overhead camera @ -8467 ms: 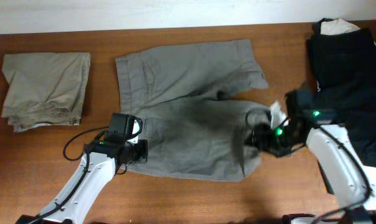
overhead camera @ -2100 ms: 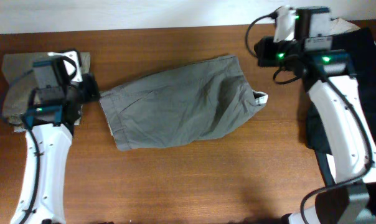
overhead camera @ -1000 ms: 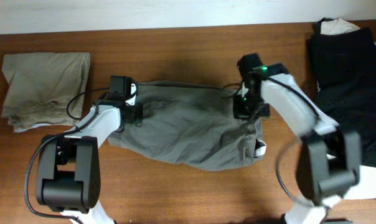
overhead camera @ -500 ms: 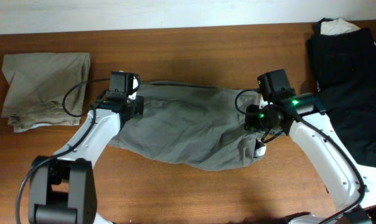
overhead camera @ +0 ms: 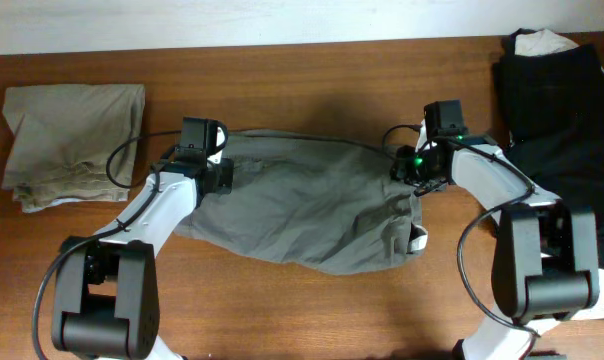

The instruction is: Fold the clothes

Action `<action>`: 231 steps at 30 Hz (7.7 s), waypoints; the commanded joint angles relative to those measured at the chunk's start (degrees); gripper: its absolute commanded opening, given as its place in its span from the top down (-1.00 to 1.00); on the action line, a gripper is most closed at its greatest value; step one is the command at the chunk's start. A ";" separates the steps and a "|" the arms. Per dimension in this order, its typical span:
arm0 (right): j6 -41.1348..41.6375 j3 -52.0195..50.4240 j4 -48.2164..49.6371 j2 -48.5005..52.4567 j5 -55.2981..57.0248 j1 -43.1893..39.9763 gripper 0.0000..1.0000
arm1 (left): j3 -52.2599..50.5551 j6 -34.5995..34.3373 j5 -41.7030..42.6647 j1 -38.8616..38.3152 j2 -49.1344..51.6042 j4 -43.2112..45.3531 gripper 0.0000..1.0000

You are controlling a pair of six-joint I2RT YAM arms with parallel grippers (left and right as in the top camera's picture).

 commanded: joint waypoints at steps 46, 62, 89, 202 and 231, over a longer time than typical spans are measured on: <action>-15.89 6.91 7.93 13.81 -29.00 -10.54 -0.97 | -0.11 0.66 1.01 -0.02 11.28 1.66 0.99; -18.47 35.28 -30.14 -1.66 10.78 -7.74 0.93 | 7.45 0.17 1.05 0.00 -24.13 -7.17 0.99; -16.90 45.46 -31.12 0.28 -7.34 16.44 0.92 | 7.34 -1.07 16.41 -0.02 -24.46 -16.50 0.74; -8.04 17.90 -44.28 -54.03 3.48 11.63 0.92 | 25.97 -6.14 22.36 14.14 -33.35 -32.65 -0.98; -30.21 -63.76 21.05 -107.62 -17.55 -3.54 -0.97 | 0.72 -6.40 17.07 -13.40 -33.03 -11.02 -0.98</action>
